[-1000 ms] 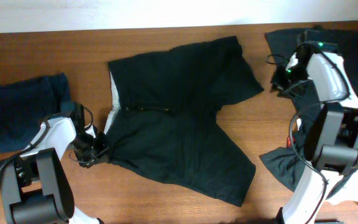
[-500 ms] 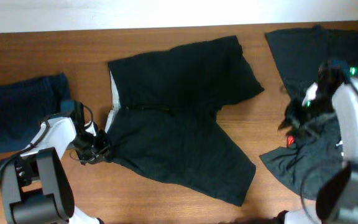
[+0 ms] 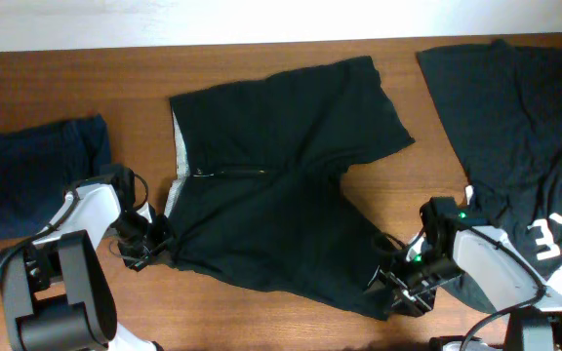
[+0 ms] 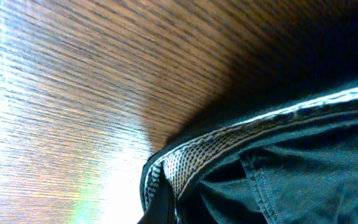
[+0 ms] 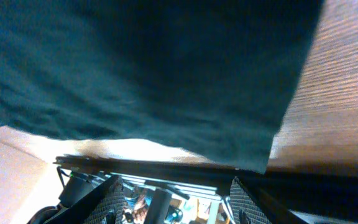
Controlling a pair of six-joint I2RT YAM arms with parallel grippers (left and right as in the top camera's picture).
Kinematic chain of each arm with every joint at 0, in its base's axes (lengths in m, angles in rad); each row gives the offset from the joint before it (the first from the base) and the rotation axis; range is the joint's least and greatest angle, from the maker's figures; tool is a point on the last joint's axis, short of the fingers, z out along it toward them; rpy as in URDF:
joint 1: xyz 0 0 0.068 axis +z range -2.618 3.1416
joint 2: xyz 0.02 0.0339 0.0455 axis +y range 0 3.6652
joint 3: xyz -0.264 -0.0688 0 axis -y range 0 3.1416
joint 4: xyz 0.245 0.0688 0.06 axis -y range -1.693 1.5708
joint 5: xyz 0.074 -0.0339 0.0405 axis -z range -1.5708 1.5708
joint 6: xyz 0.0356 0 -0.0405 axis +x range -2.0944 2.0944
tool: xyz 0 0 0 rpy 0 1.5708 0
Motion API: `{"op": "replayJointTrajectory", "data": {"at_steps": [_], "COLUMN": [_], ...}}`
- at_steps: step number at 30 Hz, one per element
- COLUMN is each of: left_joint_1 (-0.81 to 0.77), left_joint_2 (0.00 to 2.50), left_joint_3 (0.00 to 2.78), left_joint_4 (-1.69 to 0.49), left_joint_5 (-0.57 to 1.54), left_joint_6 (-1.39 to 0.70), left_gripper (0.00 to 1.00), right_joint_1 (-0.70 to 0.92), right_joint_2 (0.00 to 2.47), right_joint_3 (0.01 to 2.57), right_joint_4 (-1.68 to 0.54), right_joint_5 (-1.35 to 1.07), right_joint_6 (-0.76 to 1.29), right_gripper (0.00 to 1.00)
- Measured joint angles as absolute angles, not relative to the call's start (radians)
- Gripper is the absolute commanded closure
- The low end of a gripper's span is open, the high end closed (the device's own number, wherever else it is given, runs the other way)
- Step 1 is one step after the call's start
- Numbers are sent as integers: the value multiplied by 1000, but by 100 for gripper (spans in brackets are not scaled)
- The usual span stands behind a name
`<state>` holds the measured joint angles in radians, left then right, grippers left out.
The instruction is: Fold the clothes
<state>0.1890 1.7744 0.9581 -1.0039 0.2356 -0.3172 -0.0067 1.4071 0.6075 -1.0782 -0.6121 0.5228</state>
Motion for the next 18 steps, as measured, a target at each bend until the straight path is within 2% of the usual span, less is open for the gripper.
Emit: {"op": "replayJointTrajectory", "data": {"at_steps": [11,18], "left_joint_1": [189,189], "left_joint_2": [1774,1774], "left_joint_3": [954,954], "left_joint_4": [-999,-998], "left_joint_5": [235,235], "left_joint_6": [-317,-317], "left_gripper": [99,99], "right_joint_1": [0,128], "right_joint_2": [1407,1407], "right_joint_3": [565,532], "right_joint_4": [-1011,-986], "right_joint_5": [-467,-449], "right_joint_6": [658,757], "right_gripper": [41,41]}}
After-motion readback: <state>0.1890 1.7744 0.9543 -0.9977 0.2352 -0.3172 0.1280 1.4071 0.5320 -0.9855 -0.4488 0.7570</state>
